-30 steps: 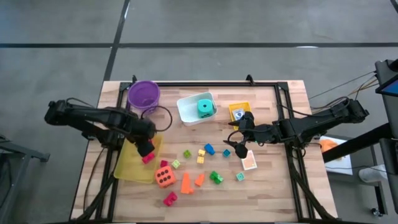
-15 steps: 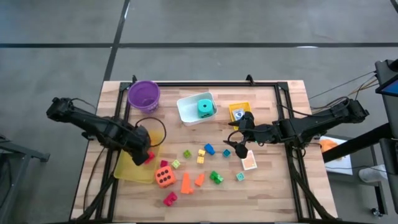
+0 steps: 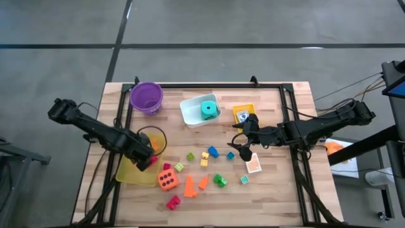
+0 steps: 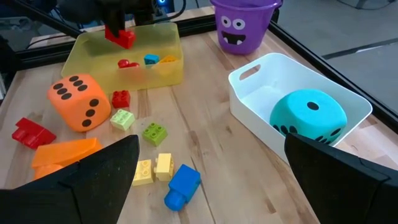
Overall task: Pick & Place Toys
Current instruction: Put the red game piece into the light yellow bin
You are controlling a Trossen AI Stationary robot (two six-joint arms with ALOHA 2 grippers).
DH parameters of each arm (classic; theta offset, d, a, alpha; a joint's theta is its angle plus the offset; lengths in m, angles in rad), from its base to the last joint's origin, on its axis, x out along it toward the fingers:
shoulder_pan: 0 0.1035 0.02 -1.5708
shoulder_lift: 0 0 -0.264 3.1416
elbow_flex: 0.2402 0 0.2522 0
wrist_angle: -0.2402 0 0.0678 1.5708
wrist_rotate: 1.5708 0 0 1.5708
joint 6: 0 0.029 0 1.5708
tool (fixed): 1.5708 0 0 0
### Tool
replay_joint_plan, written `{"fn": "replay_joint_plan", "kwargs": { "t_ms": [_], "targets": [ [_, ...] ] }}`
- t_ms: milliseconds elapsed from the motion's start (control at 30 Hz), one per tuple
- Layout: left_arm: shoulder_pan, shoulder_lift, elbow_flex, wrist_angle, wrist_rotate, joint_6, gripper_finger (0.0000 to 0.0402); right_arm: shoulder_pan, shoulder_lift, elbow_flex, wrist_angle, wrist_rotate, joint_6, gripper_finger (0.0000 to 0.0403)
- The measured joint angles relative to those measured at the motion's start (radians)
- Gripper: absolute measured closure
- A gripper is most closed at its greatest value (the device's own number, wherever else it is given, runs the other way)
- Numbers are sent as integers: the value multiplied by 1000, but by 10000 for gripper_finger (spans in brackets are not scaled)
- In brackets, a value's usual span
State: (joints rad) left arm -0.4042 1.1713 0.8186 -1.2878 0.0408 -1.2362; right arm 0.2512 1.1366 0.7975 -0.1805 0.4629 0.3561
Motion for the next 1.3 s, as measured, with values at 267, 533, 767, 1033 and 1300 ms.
{"fn": "replay_joint_plan", "kwargs": {
  "t_ms": [267, 533, 767, 1033, 1300],
  "targets": [
    [0, 0, -119, 107, 2, -52, 352, 0, 0, 0, 0, 0, 0, 4],
    [0, 4, -152, 189, -33, -59, 352, 0, 0, 0, 1, 0, 0, 4],
    [0, 4, -223, 291, -17, -93, 352, 0, 0, 0, 1, 0, 0, 4],
    [0, 3, -229, 294, -15, -92, 352, 0, 0, 0, 4, 0, 0, 4],
    [1, 4, -229, 296, -14, -100, 352, 0, 0, 0, 4, 0, 0, 4]
  ]
}}
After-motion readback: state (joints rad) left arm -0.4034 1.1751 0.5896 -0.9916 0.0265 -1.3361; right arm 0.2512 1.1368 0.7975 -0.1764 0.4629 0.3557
